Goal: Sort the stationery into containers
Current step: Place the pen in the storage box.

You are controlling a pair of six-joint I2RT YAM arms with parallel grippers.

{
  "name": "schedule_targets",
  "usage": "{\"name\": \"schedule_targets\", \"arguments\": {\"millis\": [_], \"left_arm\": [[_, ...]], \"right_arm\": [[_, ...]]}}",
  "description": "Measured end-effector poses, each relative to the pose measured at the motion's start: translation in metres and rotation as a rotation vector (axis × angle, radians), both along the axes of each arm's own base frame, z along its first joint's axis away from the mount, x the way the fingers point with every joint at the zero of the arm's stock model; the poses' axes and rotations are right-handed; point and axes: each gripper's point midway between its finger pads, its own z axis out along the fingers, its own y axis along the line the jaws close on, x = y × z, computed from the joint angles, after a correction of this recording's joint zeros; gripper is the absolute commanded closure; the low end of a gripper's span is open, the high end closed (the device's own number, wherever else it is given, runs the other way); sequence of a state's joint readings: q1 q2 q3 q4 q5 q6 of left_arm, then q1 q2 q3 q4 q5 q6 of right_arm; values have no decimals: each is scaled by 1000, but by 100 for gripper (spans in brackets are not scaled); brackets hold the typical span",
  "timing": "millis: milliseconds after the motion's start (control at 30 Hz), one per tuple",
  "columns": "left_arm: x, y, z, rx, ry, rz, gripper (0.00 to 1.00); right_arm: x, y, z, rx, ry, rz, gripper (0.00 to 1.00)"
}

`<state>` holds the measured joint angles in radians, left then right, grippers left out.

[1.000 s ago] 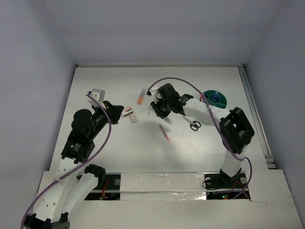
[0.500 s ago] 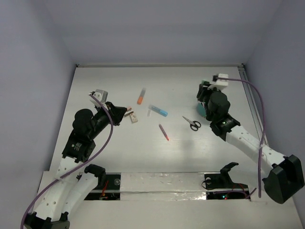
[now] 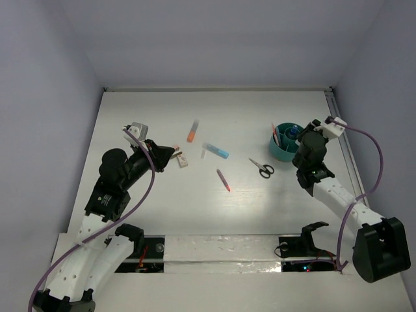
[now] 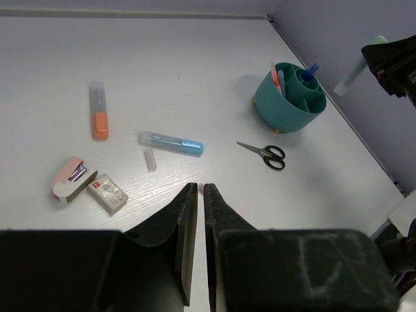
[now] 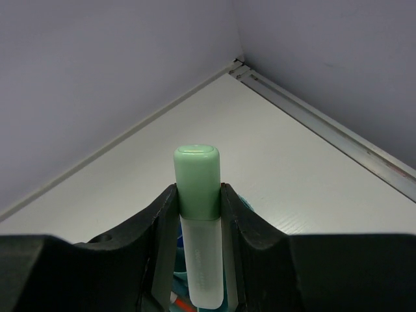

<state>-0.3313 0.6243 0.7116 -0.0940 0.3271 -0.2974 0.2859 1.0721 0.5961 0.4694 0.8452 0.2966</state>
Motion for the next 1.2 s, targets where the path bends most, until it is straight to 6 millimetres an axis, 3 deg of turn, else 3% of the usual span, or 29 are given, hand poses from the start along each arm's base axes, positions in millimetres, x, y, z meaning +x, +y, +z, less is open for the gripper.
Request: {"name": "schedule_targets", "arguments": {"millis": [267, 433, 700, 833, 933, 1067, 1200], "left_arm": [[-1, -1, 0, -1, 0, -6, 93], [-1, -1, 0, -1, 0, -6, 93], [0, -1, 0, 0, 2, -6, 93], [0, -1, 0, 0, 2, -6, 93], [0, -1, 0, 0, 2, -6, 90], [0, -1, 0, 0, 1, -6, 88], [-1, -1, 0, -1, 0, -5, 88]], "right_arm": [[10, -15, -26, 1, 52, -57, 84], [17, -13, -46, -2, 104, -53, 84], [20, -11, -59, 19, 126, -49, 82], [19, -10, -66, 30, 143, -51, 76], [18, -10, -69, 32, 156, -51, 60], [18, -9, -71, 34, 169, -45, 48], [18, -8, -69, 35, 174, -37, 45]]}}
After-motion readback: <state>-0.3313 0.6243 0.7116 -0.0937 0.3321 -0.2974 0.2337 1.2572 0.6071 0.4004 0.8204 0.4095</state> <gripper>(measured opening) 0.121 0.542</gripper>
